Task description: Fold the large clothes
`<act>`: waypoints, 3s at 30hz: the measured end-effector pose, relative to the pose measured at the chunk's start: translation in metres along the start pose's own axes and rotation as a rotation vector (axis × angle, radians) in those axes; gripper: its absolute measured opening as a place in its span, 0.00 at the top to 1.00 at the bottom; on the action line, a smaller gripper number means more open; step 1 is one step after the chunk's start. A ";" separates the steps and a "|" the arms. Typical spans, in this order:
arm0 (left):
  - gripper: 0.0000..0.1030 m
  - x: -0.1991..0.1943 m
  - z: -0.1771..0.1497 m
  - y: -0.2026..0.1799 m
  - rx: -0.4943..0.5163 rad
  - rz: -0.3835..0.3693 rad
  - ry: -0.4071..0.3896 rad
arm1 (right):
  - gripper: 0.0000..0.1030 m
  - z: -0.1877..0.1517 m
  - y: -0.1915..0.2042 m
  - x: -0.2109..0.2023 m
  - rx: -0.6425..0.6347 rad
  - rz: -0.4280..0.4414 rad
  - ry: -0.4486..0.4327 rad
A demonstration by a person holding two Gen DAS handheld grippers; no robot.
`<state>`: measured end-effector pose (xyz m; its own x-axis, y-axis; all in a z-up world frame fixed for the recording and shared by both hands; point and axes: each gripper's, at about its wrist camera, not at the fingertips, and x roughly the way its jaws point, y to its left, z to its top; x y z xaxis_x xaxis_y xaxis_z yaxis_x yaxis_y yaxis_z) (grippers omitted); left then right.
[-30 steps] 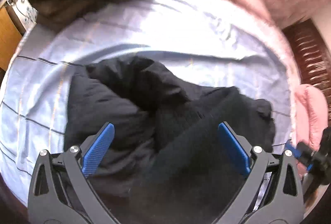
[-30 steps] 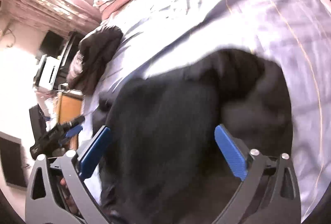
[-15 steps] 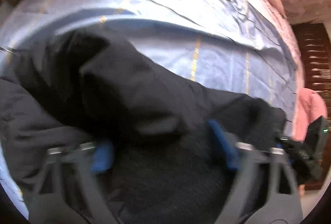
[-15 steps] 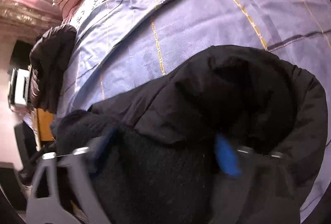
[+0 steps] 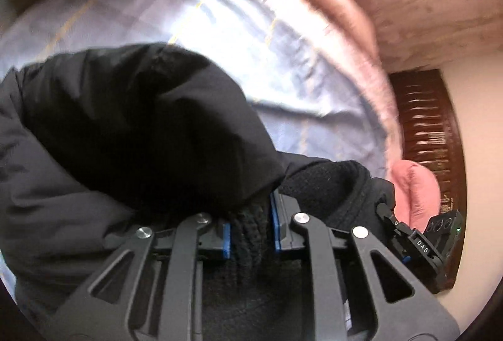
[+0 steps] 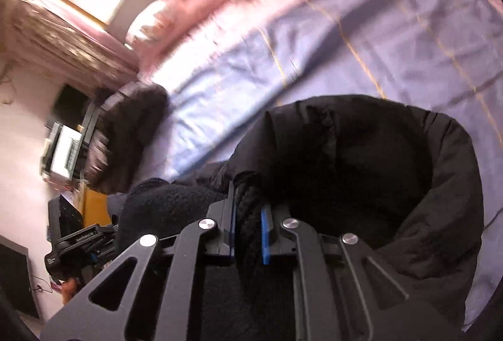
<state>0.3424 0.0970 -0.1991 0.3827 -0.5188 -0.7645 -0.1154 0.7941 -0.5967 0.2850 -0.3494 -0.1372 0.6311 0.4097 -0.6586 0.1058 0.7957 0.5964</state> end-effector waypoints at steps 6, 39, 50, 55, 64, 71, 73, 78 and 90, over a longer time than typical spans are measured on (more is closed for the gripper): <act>0.83 -0.057 -0.004 -0.034 0.106 -0.076 -0.152 | 0.88 0.003 0.032 -0.054 -0.150 0.087 -0.117; 0.70 -0.083 -0.309 0.070 0.104 0.079 0.122 | 0.88 -0.289 -0.037 -0.121 -0.051 -0.163 0.323; 0.60 -0.088 -0.315 0.047 0.240 0.229 0.027 | 0.54 -0.277 -0.028 -0.244 0.138 -0.519 -0.225; 0.37 -0.093 -0.323 0.024 0.343 0.385 -0.064 | 0.04 -0.255 0.050 -0.251 -0.202 -0.453 -0.355; 0.35 -0.110 -0.334 -0.017 0.464 0.499 -0.202 | 0.50 -0.227 0.071 -0.146 -0.328 -0.264 -0.011; 0.30 -0.114 -0.339 -0.027 0.523 0.524 -0.235 | 0.54 -0.244 0.017 -0.115 -0.138 -0.307 0.109; 0.29 -0.115 -0.342 -0.025 0.521 0.521 -0.230 | 0.54 -0.251 0.009 -0.106 -0.139 -0.329 0.121; 0.27 -0.109 -0.349 -0.022 0.519 0.528 -0.222 | 0.54 -0.274 -0.009 -0.098 -0.119 -0.378 0.152; 0.21 -0.095 -0.373 -0.019 0.544 0.528 -0.160 | 0.55 -0.305 -0.045 -0.082 -0.035 -0.485 0.247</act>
<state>-0.0333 0.0132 -0.2061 0.5344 -0.0096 -0.8452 0.1316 0.9887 0.0720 -0.0060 -0.2830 -0.2498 0.3165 0.0810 -0.9451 0.3113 0.9323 0.1841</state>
